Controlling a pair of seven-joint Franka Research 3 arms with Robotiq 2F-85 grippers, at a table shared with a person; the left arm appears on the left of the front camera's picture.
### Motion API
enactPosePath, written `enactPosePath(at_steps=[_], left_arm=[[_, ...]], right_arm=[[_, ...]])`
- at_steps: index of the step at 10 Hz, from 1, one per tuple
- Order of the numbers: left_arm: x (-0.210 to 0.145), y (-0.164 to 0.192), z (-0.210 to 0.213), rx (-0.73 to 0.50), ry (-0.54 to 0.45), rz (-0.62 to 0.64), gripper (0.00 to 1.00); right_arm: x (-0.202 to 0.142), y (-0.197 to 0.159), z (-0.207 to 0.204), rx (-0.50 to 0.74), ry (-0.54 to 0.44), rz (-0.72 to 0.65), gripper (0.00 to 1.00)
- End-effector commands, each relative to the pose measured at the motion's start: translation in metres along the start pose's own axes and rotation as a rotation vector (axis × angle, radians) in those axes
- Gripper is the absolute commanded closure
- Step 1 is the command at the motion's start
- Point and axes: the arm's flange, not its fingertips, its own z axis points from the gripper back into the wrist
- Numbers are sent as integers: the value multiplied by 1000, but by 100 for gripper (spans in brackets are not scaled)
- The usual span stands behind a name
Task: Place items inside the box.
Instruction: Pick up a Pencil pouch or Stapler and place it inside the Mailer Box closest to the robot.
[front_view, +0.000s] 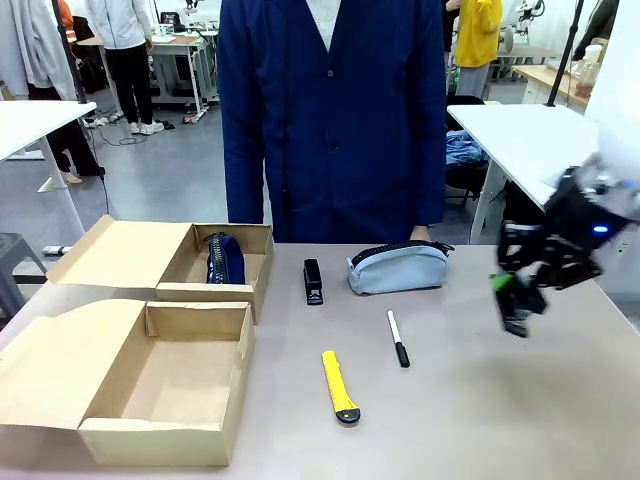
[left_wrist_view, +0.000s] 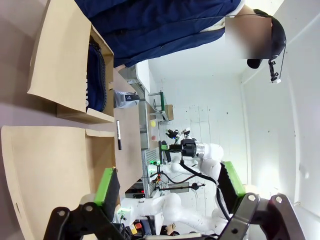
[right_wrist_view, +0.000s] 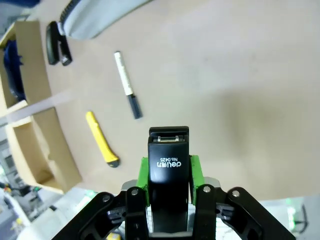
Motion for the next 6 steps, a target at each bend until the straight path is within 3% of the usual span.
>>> enactPosePath(at_steps=[1,3,4,5,6], left_arm=[[-1,-1,1,-8,8,-21,0],[-1,-1,1,-8,8,-21,0],[-1,-1,1,-8,8,-21,0],[-1,-1,1,-8,8,-21,0],[-1,-1,1,-8,8,-21,0]], right_arm=[[-6,70,-22,-24,-39,-107,64],[-30,124,-53,-12,49,-18,64],[-41,140,-61,51,176,52,64],[-54,157,-67,128,242,77,64],[-68,186,-77,180,235,54,64]])
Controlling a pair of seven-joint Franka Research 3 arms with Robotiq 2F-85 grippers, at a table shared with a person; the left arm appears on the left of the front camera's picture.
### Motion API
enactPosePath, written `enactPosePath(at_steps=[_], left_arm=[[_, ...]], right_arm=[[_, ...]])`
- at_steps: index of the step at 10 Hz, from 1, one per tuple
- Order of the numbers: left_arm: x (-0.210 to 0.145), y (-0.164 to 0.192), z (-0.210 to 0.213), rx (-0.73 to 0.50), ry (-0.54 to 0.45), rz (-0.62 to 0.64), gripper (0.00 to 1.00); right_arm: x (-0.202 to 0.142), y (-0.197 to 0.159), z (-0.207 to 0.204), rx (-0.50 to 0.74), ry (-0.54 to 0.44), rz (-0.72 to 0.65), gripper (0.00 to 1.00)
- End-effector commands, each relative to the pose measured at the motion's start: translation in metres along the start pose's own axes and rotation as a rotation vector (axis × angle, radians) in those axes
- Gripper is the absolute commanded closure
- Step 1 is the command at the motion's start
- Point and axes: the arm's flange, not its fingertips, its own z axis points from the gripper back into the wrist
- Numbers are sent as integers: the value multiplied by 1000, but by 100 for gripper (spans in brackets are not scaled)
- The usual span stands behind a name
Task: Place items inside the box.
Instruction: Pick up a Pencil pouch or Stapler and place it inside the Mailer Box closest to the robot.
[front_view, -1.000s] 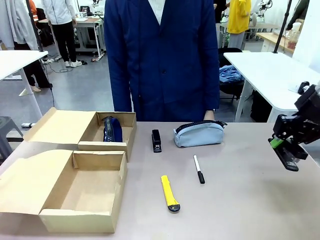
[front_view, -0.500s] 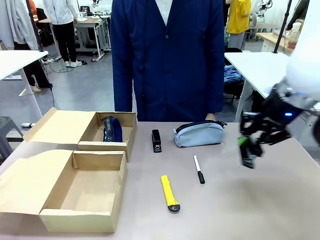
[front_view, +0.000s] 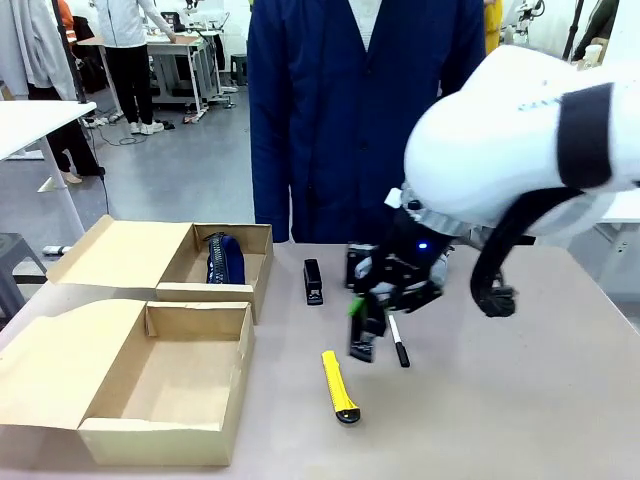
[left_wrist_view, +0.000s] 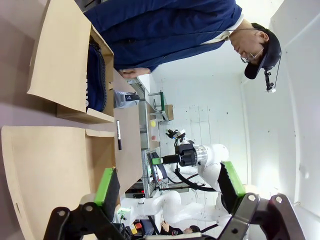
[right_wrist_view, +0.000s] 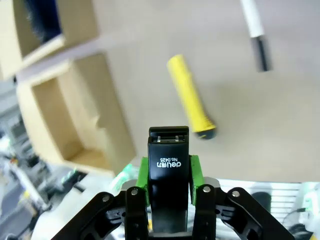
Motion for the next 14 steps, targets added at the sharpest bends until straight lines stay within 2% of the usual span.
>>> enactPosePath(at_steps=[1,2,3,4,5,7,9,10,11,14], left_arm=[[-1,-1,1,-8,7,-20,0],[-1,-1,1,-8,7,-20,0],[-1,-1,1,-8,7,-20,0],[-1,-1,1,-8,7,-20,0],[-1,-1,1,-8,7,-20,0],[-1,-1,1,-8,7,-20,0],[-1,-1,1,-8,7,-20,0],[-1,-1,1,-8,7,-20,0],[-1,-1,1,-8,7,-20,0],[-1,-1,1,-8,7,-20,0]], right_arm=[[-6,34,-14,98,1,40,64],[-14,43,-22,55,-16,95,64],[-17,41,-15,49,41,106,64],[-29,29,0,-18,152,89,64],[-58,-1,38,22,290,174,64],[-75,-47,86,93,227,130,64],[-77,-97,124,144,240,76,64],[-66,-133,151,207,119,-57,64],[-60,-169,174,286,40,-140,64],[-56,-272,211,380,-140,-262,64]])
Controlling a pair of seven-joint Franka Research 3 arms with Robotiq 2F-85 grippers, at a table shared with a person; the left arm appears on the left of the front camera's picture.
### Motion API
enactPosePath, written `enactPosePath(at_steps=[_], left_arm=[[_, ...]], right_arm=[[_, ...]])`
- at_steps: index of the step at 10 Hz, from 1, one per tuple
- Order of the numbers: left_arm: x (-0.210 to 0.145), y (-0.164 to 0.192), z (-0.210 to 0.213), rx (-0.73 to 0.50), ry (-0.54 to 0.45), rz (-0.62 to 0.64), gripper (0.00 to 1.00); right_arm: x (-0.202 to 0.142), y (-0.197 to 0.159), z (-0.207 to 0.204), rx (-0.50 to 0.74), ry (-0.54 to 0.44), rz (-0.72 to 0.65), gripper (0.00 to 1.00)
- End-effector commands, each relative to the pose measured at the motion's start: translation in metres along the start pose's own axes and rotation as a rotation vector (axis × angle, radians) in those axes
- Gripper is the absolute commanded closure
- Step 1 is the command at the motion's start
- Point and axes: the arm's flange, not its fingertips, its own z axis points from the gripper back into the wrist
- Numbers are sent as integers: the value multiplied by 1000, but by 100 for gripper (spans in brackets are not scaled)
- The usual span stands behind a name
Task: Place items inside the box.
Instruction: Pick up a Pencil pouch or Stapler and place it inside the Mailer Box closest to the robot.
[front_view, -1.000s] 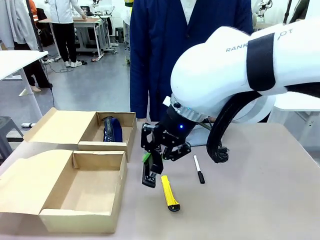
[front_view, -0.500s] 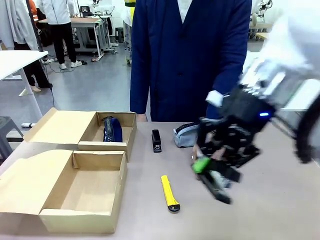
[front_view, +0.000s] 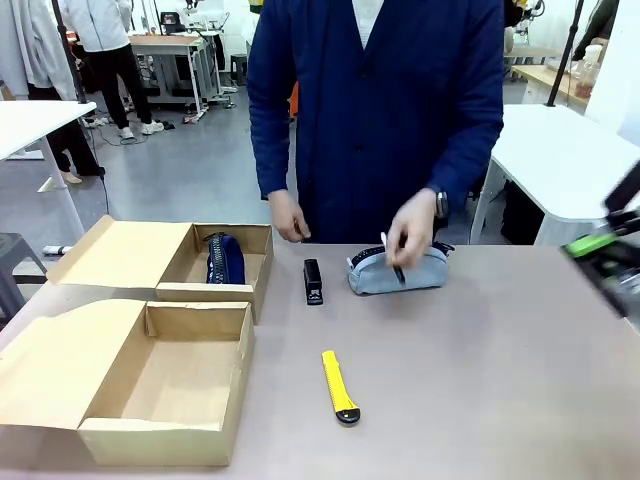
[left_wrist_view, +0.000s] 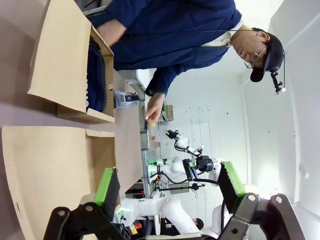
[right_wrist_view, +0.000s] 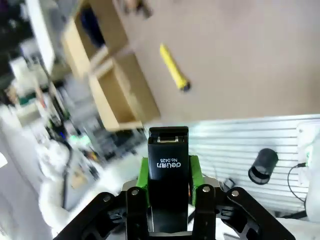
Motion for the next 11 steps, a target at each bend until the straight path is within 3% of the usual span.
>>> enactPosePath(at_steps=[1,3,7,11], left_arm=[[-1,-1,0,-8,9,-21,0],[-1,-1,0,-8,9,-21,0],[-1,-1,0,-8,9,-21,0],[-1,-1,0,-8,9,-21,0]], right_arm=[[5,-47,2,49,-62,31,64],[11,-52,-2,44,-40,60,64],[16,-13,-44,-56,36,159,64],[15,58,-132,-180,134,280,64]])
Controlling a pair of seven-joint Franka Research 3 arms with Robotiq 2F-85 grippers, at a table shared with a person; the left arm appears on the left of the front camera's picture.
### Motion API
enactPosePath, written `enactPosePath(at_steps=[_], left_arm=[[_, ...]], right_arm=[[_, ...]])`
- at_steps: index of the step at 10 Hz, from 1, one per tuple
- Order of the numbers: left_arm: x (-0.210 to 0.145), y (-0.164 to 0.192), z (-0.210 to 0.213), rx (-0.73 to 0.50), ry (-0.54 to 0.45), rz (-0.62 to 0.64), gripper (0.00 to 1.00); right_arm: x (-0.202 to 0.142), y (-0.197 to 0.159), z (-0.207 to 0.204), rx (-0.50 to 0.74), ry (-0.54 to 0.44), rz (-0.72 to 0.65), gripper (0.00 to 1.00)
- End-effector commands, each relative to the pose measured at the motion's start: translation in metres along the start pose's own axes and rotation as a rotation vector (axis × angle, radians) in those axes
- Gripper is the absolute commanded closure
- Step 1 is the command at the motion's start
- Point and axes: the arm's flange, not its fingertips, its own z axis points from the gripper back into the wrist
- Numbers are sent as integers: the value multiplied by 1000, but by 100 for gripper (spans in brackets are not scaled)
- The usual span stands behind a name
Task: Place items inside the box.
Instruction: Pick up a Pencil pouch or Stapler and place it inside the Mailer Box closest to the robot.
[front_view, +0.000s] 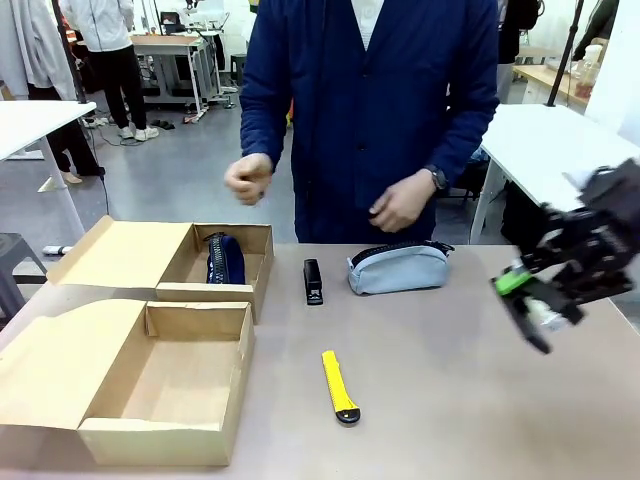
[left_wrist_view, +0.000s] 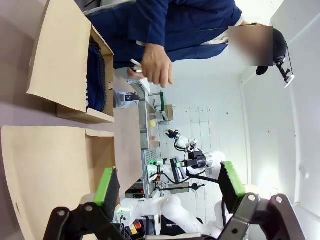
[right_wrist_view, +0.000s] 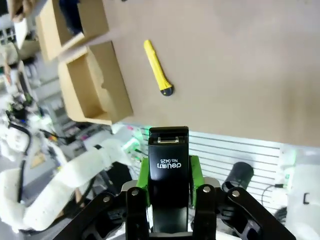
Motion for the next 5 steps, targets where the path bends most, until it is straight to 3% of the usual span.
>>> enactPosePath(at_steps=[1,3,5], left_arm=[[-1,-1,0,-8,8,-21,0],[-1,-1,0,-8,8,-21,0],[-1,-1,0,-8,8,-21,0]], right_arm=[[26,41,-42,-17,8,71,64],[42,85,-95,-40,-9,119,64],[37,129,-139,6,-52,133,64]])
